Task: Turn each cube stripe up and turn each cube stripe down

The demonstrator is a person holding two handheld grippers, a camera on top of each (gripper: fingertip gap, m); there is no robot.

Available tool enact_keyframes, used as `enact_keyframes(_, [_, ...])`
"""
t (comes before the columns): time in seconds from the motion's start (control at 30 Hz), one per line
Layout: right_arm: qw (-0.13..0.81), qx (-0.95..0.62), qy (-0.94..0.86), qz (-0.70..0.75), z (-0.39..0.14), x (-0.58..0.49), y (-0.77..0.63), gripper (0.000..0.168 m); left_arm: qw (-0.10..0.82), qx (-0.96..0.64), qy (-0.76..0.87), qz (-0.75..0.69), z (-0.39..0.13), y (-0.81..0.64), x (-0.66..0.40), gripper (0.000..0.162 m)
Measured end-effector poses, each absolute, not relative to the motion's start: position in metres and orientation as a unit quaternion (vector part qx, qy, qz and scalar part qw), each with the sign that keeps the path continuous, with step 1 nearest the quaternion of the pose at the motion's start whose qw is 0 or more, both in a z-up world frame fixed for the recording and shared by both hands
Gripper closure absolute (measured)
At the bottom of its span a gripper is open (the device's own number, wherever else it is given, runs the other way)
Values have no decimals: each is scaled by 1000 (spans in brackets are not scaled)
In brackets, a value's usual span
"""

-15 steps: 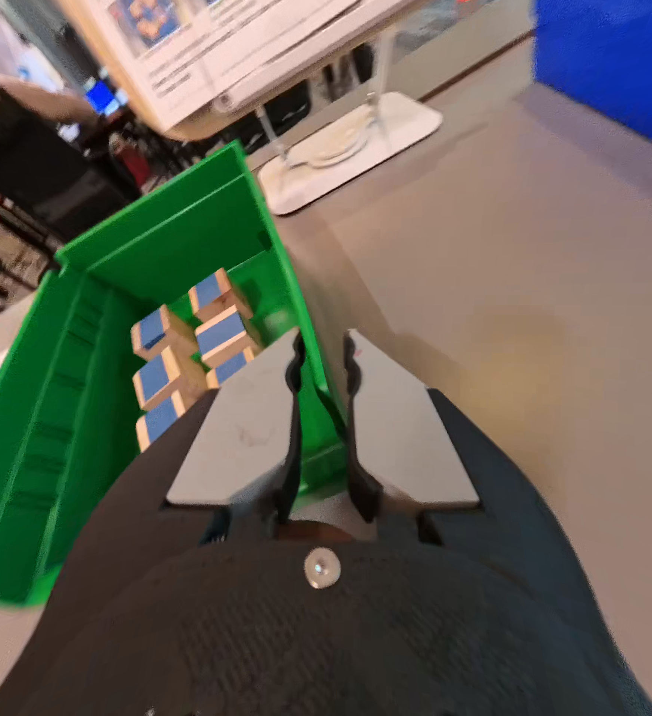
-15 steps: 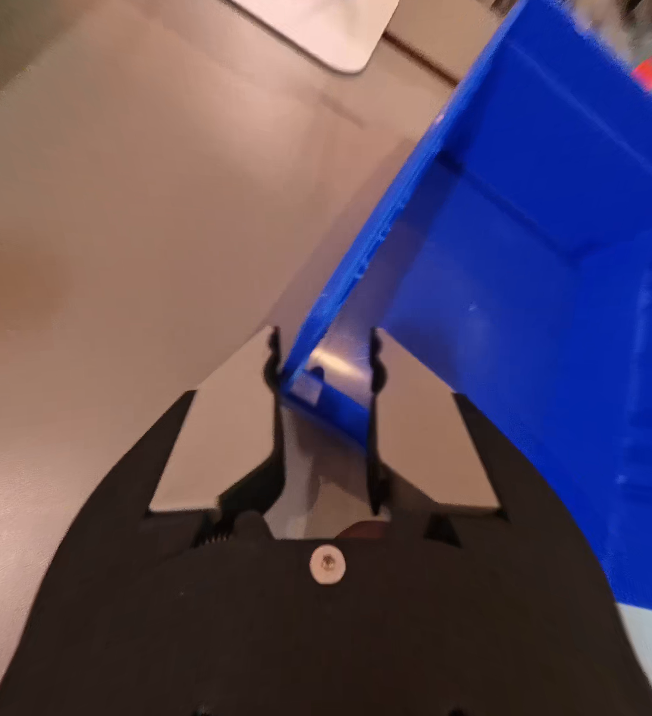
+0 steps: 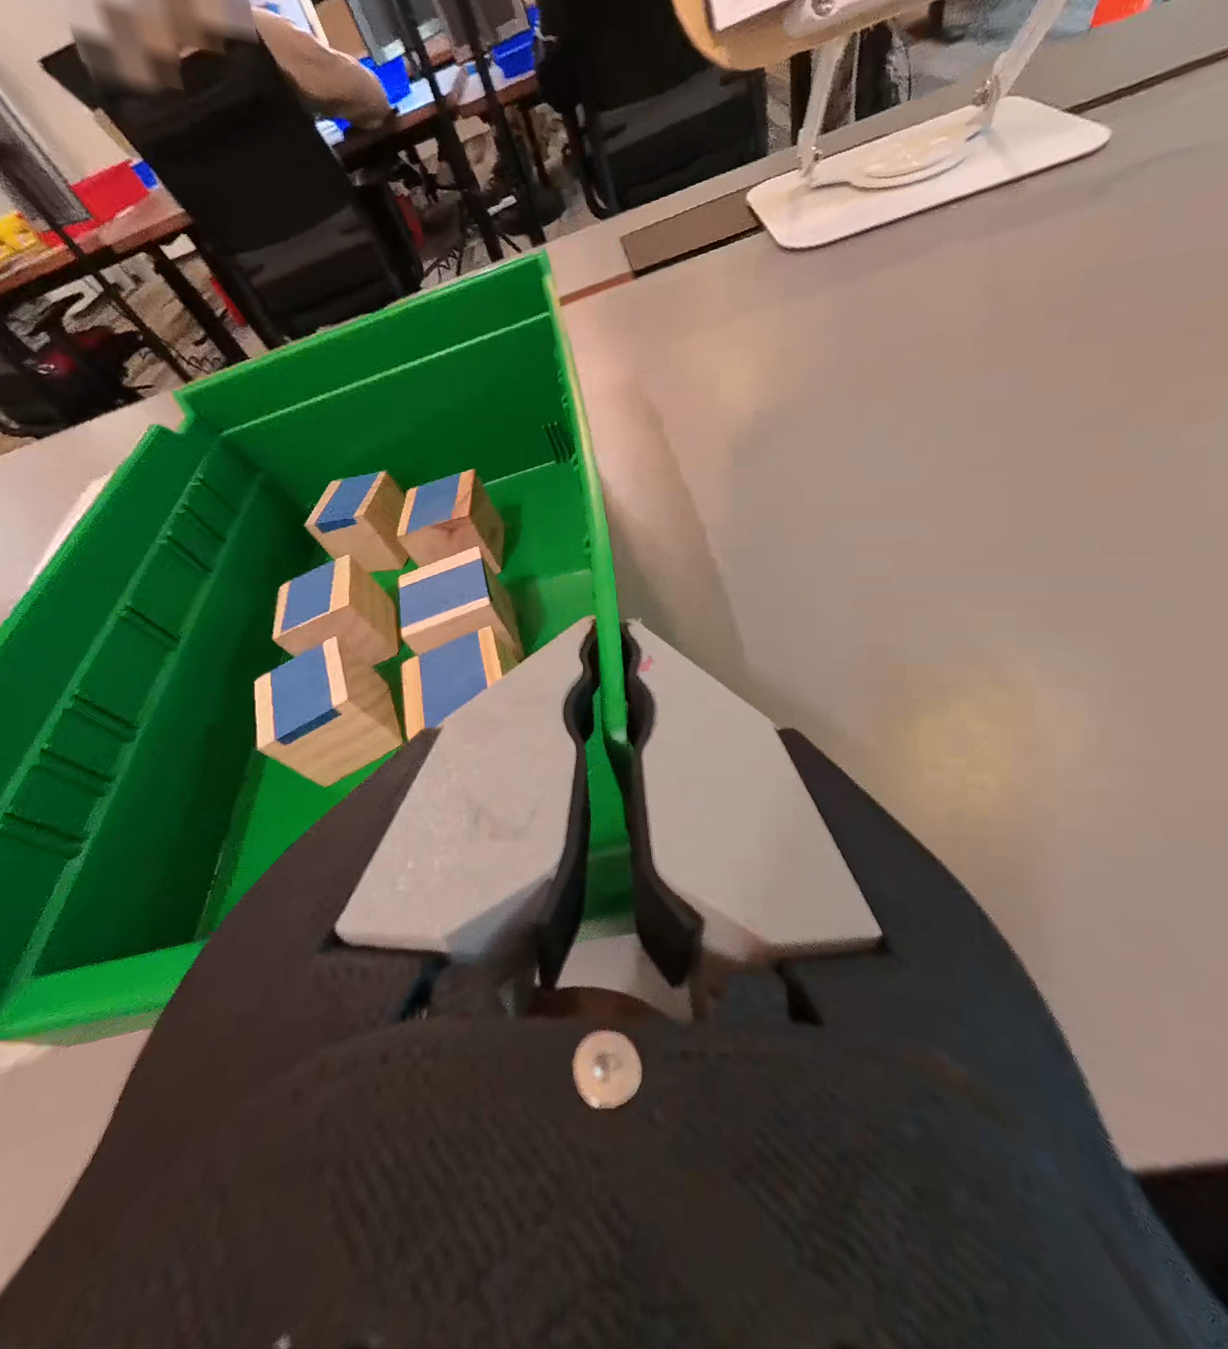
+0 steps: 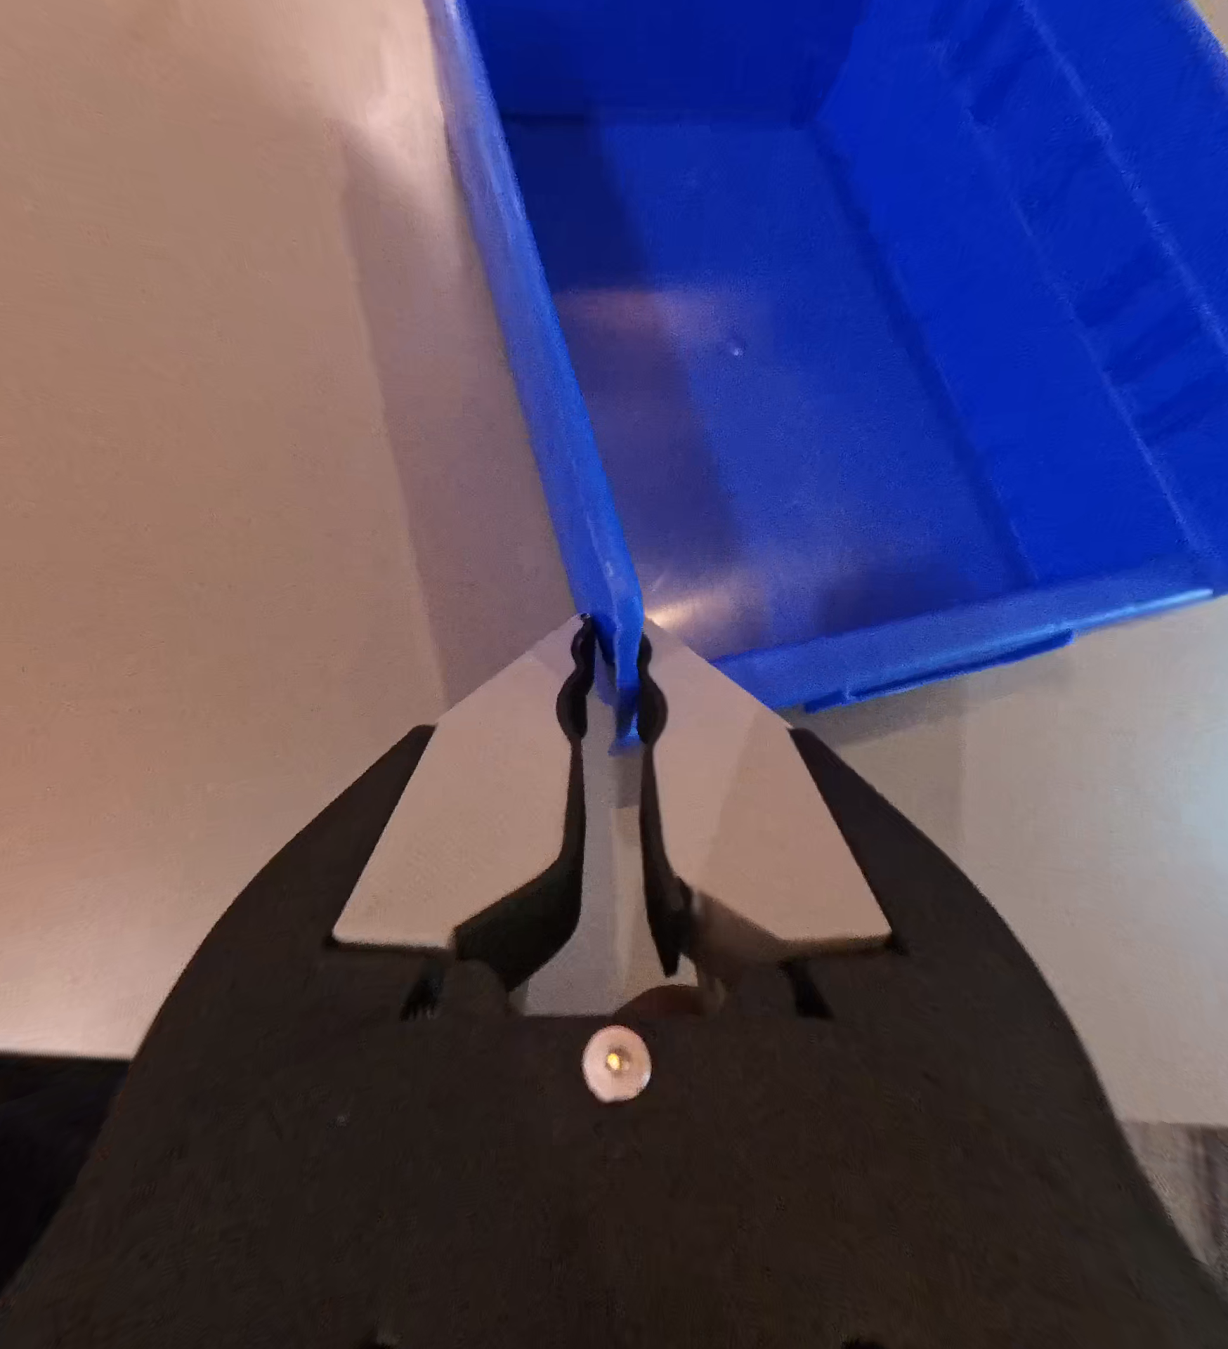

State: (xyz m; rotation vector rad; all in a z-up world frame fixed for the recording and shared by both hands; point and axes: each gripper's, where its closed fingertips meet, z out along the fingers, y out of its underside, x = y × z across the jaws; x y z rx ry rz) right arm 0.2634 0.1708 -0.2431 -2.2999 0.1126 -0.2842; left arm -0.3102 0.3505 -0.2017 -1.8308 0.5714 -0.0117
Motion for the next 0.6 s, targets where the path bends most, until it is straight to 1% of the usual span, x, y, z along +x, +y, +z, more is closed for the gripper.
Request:
enact_keyframes(0.13, [417,-901,50,-108,-243,249,159,166,578,-783,229,-24,-200,347,-321,161])
enact_keyframes(0.27, [420,-899,66,-104,-244,247,205,167,576,-786,224,-14,-202,381,-300,161])
enact_keyframes(0.43, [416,-888,120,-157,-244,266,246,167,574,-787,225,-21,-202,409,-269,161])
enact_keyframes(0.6, [405,-879,131,-214,-243,282,221,160,585,-782,211,-34,-202,399,-270,161])
